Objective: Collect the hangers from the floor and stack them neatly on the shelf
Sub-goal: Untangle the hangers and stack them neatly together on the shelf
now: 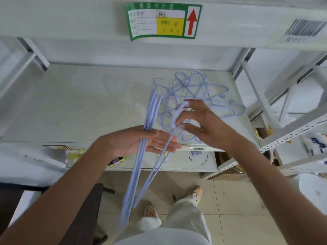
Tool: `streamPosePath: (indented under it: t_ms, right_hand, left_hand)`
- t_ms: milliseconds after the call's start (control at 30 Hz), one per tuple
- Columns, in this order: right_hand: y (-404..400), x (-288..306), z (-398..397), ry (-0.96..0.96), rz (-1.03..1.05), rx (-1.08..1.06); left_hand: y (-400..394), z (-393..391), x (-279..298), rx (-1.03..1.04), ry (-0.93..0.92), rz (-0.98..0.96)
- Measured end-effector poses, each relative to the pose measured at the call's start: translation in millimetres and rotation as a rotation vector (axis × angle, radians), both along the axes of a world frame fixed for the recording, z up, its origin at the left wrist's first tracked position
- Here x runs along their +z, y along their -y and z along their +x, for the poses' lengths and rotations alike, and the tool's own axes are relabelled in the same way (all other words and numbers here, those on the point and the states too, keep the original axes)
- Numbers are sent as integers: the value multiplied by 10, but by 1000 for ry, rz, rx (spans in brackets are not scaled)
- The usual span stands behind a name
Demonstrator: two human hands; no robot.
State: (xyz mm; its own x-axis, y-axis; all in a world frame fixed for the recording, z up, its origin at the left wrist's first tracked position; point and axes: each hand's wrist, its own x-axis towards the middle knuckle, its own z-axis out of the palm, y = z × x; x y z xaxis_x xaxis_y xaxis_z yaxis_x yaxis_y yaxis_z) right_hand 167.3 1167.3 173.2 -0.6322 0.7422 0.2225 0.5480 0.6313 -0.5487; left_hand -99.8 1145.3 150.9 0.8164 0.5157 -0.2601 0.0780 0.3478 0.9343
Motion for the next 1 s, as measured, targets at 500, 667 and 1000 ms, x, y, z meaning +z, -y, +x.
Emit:
streamPosePath:
  t_ms: [500, 667, 1000]
  right_hand:
    - [1280, -360, -462, -606, -594, -746]
    - [1439, -369, -752, -765, -1190, -496]
    - [1501, -344, -848, -858, -1245, -324]
  left_hand:
    - [119, 473, -149, 430, 112, -108]
    - [17, 524, -110, 501, 138, -58]
    - [-363, 365, 125, 626, 210, -356]
